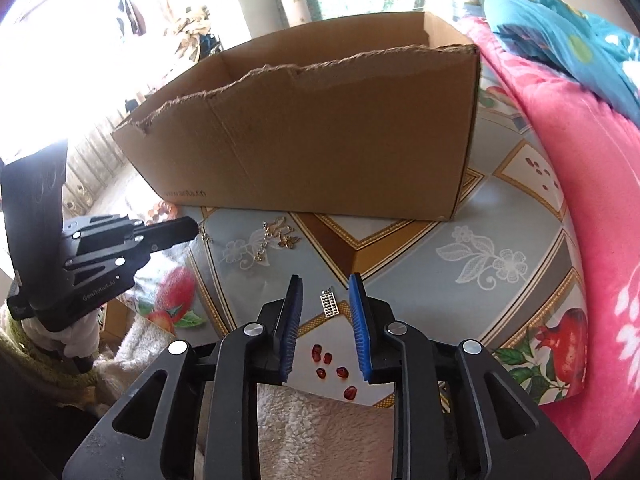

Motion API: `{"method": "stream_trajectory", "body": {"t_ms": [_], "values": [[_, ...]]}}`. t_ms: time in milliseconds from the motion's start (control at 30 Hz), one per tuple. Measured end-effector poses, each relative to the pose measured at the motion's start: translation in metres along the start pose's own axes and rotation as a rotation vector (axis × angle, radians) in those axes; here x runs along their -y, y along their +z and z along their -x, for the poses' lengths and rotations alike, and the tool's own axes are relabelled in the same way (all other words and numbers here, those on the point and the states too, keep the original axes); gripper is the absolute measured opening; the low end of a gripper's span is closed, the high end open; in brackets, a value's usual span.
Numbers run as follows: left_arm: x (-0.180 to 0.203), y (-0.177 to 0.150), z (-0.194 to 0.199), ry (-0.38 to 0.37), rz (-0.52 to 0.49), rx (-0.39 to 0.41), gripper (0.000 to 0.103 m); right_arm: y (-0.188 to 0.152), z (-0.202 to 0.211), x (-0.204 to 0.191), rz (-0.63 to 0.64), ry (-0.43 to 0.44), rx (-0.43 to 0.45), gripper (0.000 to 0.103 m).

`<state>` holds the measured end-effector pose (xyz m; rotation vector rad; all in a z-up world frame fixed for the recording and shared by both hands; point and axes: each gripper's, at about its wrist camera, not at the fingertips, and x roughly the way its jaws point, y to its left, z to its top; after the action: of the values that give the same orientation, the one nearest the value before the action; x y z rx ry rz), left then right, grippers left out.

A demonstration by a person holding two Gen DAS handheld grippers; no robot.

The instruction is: Organize jewelry

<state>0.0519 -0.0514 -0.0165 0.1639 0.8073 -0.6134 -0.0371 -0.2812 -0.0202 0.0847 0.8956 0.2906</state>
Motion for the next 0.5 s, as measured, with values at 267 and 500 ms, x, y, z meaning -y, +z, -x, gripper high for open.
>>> {"method": "stream_trajectory", "body": {"t_ms": [267,500], "values": [[0.002,0.001,-0.002,0.009,-0.002,-0.003,0.0,-0.006,-0.013,-0.023,0.153,-0.119,-0.067,0.002],[0.005,0.002,-0.002,0.005,-0.009,0.0,0.0,-0.007,-0.007,-0.015,0.083,-0.083,-0.045,0.0]]}}
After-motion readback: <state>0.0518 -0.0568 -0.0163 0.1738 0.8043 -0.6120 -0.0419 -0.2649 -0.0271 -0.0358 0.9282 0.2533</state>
